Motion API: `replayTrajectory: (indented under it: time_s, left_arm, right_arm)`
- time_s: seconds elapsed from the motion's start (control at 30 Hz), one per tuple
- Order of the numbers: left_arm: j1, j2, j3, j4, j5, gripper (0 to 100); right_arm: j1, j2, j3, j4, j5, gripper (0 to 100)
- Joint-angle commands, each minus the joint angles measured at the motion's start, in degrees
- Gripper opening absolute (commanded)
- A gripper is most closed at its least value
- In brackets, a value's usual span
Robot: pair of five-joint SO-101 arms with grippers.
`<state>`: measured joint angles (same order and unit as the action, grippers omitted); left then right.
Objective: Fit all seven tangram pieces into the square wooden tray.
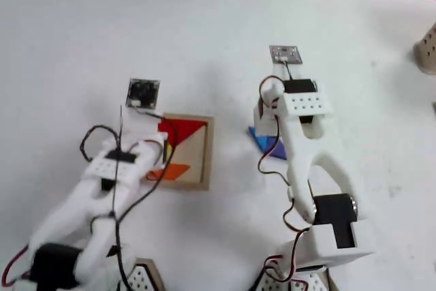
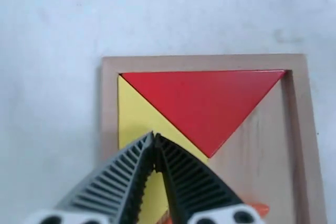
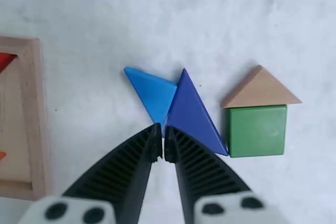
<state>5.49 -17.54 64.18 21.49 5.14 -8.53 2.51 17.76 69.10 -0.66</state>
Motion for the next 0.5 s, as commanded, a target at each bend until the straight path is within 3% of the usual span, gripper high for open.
replayTrajectory:
  time_s: [0.0,0.27,0.47]
  left_arm:
    - [0.5,3.4,-6.6,4.3,-0.4,2]
    - [-1.2,-1.3,-7.6,11.0,-0.8,2]
    - [12.5,-19.1,4.0,12.0,-3.5,2]
  right_arm:
    - [0.5,-2.2,-2.3,-0.1,-0.1,2.5]
    - [0.5,-2.2,-2.3,-0.3,-0.1,2.5]
    - [0.5,-2.2,-2.3,-0.3,-0.1,2.5]
